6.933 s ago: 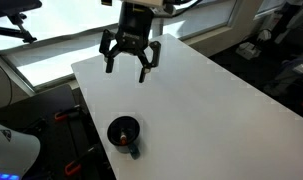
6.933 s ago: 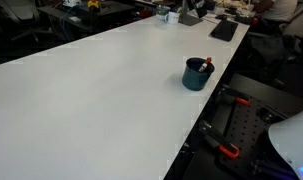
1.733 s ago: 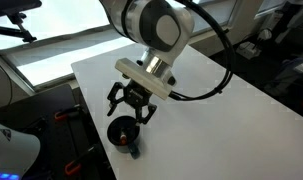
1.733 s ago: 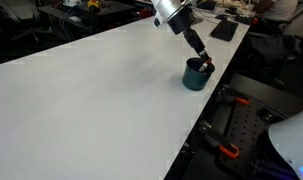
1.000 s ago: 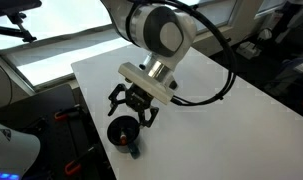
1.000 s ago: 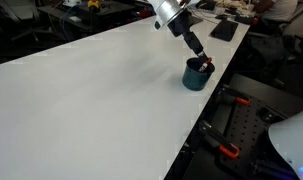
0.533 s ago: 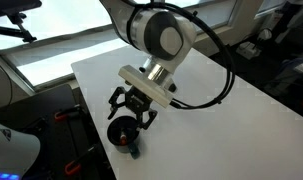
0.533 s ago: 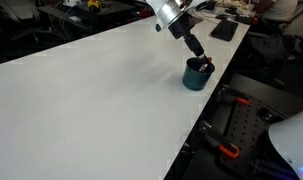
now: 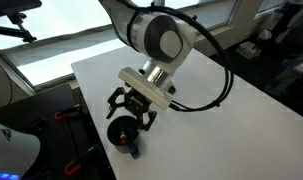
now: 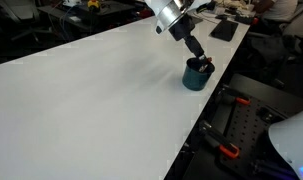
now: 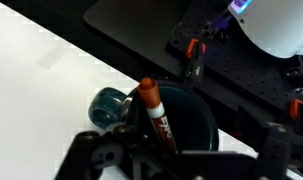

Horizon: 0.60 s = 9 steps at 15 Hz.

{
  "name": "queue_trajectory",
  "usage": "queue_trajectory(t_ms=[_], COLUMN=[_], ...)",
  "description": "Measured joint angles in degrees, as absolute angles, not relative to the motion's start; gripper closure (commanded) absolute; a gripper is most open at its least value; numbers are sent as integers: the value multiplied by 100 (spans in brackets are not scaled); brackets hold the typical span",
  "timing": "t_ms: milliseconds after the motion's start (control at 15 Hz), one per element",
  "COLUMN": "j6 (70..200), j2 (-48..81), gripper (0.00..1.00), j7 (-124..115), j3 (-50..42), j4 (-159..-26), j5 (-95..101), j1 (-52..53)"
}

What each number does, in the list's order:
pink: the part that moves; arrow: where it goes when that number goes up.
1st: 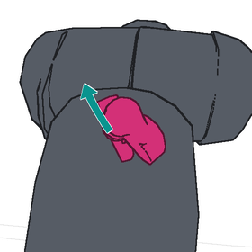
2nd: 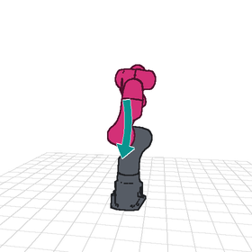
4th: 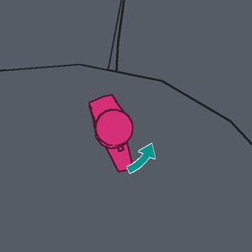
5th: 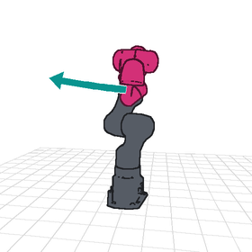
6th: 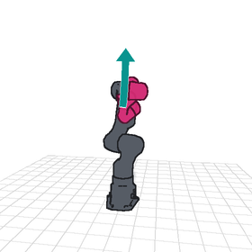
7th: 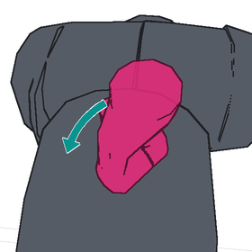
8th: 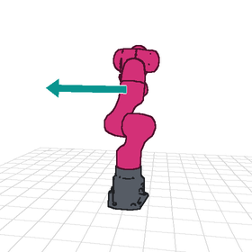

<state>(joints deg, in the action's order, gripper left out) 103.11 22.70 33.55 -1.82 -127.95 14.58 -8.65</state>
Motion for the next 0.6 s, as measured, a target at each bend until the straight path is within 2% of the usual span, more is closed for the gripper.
queue_trajectory(t_ms=[133, 200, 467, 600], j6=[10311, 10311, 10311, 10311], j2=[2289, 2299, 2328, 2333], gripper=[23, 18, 9, 14], j7=[3355, 3355, 3358, 3360], j3=[-182, -182, -178, -174], j4=[-12794, -12794, -12794, -12794], j5=[1458, 1458, 1457, 1455], j1=[-865, -865, -865, -865])
